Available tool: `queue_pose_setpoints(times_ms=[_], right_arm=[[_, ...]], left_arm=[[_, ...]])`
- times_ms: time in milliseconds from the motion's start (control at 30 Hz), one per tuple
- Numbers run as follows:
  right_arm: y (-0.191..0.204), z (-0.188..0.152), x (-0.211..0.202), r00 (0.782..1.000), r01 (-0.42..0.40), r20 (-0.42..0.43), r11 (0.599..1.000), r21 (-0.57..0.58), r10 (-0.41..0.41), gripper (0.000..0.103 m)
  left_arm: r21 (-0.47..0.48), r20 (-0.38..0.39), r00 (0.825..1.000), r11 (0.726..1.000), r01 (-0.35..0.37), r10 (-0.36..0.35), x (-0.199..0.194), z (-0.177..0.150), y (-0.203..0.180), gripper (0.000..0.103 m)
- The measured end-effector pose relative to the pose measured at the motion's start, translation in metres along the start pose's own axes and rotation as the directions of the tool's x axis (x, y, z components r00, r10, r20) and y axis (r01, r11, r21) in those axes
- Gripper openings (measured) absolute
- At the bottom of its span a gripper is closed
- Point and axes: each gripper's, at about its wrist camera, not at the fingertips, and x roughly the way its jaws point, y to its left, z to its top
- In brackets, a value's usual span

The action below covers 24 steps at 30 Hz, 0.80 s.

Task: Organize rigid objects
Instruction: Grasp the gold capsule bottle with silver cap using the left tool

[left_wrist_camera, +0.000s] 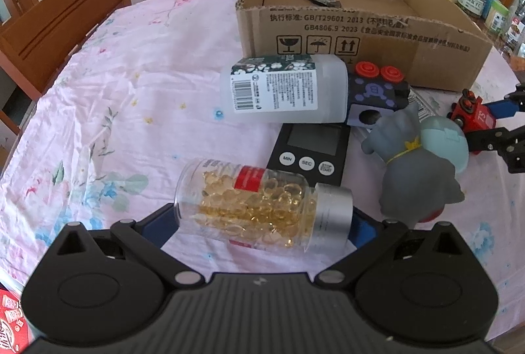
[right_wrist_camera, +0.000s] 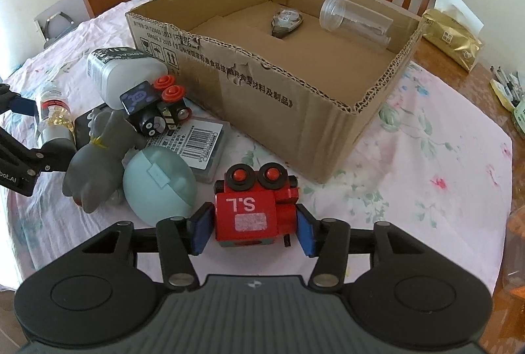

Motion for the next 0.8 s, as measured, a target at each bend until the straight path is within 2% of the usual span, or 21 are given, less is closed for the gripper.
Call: queue_pose_setpoints(times_ms=[400, 800], right_arm=[[0.006, -0.001, 0.002, 0.998, 0.06, 0.032, 0.996, 0.063, -0.062, 0.058], [0.009, -0.003, -0.002, 0.995, 0.094, 0.011, 0.987, 0.13, -0.096, 0.056]], left_arm=[[0.059, -0.003, 0.999, 0.997, 0.043, -0.043, -0.003, 0.003, 0.008, 0.102], [0.082, -0.007, 0.997, 0.994, 0.072, -0.071, -0.006, 0.002, 0.014, 0.102]])
